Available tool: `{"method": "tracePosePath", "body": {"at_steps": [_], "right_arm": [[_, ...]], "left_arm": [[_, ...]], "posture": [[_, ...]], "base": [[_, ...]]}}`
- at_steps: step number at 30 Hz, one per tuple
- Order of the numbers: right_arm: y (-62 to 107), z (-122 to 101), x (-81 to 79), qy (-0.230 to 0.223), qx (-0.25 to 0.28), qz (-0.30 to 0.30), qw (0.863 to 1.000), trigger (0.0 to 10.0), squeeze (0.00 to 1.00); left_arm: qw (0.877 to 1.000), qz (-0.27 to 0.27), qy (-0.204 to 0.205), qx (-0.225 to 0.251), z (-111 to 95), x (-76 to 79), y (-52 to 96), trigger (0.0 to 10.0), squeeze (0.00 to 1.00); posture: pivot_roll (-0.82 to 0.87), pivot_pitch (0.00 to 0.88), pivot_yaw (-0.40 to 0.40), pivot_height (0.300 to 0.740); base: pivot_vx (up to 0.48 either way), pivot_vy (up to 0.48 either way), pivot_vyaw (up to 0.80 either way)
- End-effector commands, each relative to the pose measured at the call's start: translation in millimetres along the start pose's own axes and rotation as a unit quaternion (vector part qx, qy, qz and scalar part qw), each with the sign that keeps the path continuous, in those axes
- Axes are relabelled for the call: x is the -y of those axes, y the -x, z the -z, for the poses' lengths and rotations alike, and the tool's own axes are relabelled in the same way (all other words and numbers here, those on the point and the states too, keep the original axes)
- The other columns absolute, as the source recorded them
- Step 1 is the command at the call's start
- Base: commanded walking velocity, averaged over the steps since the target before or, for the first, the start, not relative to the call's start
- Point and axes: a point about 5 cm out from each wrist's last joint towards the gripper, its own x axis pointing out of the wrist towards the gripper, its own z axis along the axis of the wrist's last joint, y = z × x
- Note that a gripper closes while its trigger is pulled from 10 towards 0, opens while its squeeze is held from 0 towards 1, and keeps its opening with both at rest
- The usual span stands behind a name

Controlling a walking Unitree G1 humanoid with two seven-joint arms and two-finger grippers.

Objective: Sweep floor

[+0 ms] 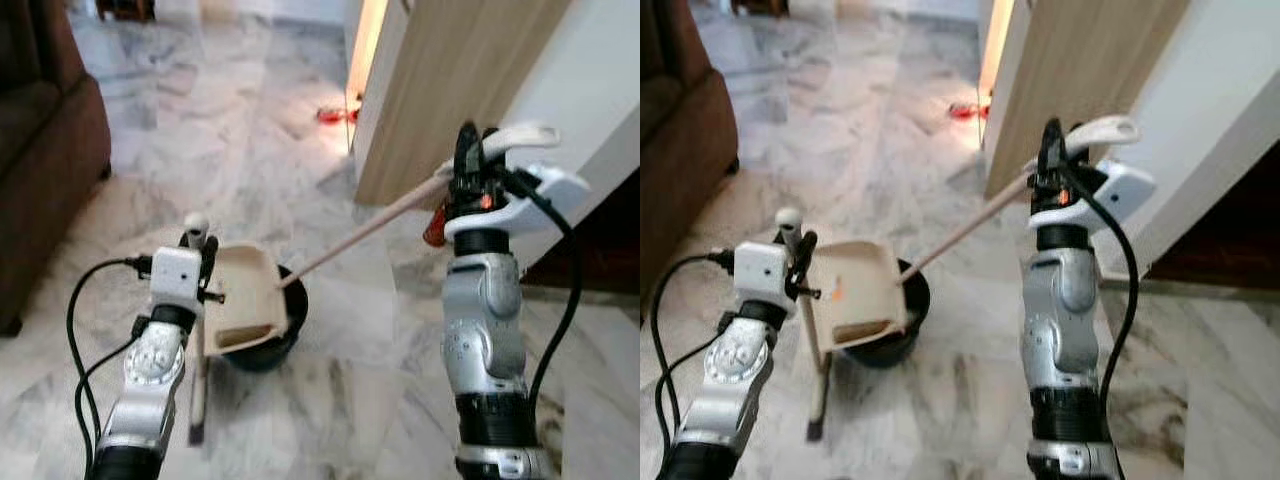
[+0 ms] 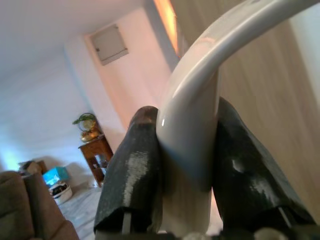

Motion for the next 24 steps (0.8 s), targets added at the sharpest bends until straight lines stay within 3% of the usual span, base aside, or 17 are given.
{"method": "tracePosePath", "body": {"at_steps": [1,24], "right_arm": [[-4.1,-14.9,-3.0,-0.003,0.035,-0.007,0.999,10.0,0.00],[-3.5,-14.5,-0.1,-0.012,0.032,0.003,0.999,10.0,0.00]], "left_arm": [[0.999,0.000,0.003,0.032,-12.5,1.1,-3.2,10.0,0.00],[0.999,0.007,0.010,0.032,-13.7,3.6,-3.2,10.0,0.00]], "posture": [[0.22,0.113,-0.115,0.740],[0.22,0.115,-0.117,0.740]], "base": [[0.000,0.270,0.00],[0.000,0.361,0.00]]}}
